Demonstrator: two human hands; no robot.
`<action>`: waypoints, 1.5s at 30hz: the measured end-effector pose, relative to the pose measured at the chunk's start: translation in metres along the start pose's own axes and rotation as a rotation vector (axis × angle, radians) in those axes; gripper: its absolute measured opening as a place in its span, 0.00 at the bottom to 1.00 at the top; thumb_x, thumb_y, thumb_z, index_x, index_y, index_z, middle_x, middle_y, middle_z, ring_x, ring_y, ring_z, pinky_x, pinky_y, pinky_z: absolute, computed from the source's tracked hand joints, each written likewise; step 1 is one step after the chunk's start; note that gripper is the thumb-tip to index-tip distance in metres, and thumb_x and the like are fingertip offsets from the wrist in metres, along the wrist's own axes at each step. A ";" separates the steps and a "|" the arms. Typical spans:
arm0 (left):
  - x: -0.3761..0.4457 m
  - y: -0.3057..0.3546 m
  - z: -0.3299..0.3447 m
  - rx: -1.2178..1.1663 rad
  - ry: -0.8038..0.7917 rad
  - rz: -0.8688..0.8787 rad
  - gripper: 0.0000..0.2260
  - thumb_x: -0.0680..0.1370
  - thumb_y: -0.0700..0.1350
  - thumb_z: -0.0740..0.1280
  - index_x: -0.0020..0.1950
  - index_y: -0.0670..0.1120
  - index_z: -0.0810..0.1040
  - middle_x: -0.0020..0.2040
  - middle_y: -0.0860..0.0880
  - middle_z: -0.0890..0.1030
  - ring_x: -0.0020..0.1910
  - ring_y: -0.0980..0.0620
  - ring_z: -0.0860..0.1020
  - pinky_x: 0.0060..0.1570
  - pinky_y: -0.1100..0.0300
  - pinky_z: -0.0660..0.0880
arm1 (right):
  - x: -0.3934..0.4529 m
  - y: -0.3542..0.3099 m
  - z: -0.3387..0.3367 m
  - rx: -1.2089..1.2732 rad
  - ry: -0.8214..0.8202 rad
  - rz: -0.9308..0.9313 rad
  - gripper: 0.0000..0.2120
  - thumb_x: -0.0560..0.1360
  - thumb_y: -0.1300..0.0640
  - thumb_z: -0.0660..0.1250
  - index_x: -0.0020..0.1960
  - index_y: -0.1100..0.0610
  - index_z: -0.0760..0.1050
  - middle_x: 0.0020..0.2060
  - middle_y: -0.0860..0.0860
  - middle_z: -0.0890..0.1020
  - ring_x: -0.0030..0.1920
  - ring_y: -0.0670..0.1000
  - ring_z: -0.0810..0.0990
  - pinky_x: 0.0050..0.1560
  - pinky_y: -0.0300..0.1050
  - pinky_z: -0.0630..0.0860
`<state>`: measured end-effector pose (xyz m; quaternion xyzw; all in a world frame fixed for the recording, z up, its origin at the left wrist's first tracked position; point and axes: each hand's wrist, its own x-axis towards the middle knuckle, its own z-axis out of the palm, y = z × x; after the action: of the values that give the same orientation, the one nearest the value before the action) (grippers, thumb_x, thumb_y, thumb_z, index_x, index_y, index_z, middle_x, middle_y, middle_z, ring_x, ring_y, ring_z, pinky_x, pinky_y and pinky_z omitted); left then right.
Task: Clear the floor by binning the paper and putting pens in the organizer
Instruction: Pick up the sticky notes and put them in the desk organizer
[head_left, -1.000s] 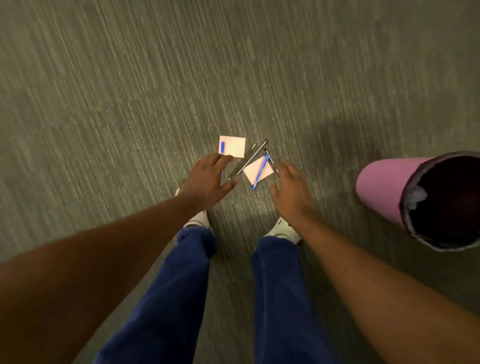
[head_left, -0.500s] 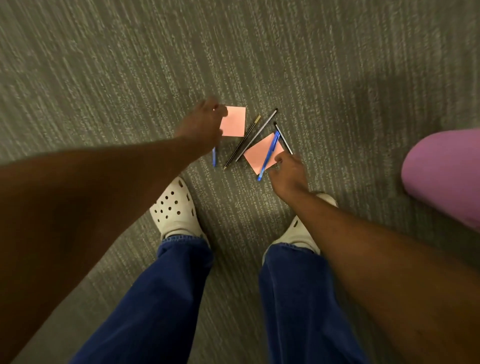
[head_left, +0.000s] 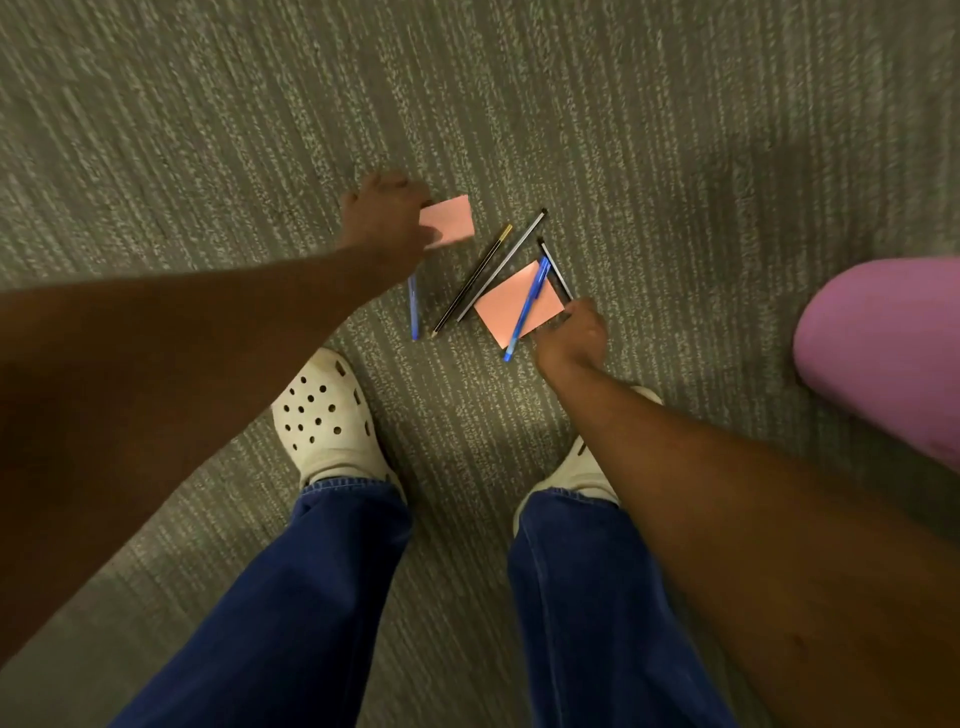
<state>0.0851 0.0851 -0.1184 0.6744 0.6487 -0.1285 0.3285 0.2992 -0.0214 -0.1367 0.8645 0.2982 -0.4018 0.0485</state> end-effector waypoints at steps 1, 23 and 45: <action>-0.006 -0.001 -0.001 -0.077 0.066 0.007 0.11 0.81 0.51 0.69 0.58 0.45 0.79 0.59 0.42 0.79 0.62 0.39 0.76 0.60 0.43 0.73 | 0.001 -0.002 0.002 0.012 0.004 0.009 0.21 0.79 0.61 0.70 0.70 0.63 0.71 0.67 0.60 0.76 0.65 0.60 0.79 0.62 0.50 0.77; -0.124 0.045 -0.059 -0.955 0.147 -0.241 0.16 0.83 0.38 0.63 0.71 0.42 0.72 0.61 0.41 0.80 0.58 0.40 0.81 0.50 0.38 0.83 | -0.048 -0.030 -0.065 0.512 0.029 -0.017 0.11 0.78 0.65 0.72 0.58 0.57 0.77 0.53 0.53 0.85 0.53 0.56 0.86 0.55 0.59 0.85; -0.360 0.328 -0.445 -0.966 0.200 0.072 0.25 0.75 0.26 0.61 0.57 0.54 0.84 0.62 0.51 0.82 0.54 0.43 0.83 0.51 0.39 0.83 | -0.370 -0.072 -0.564 1.114 -0.057 -0.432 0.09 0.82 0.66 0.66 0.54 0.52 0.76 0.45 0.50 0.86 0.42 0.42 0.86 0.37 0.37 0.82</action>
<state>0.2423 0.0904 0.5221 0.4760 0.6387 0.2636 0.5441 0.4499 0.0434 0.5218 0.6684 0.2104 -0.5215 -0.4868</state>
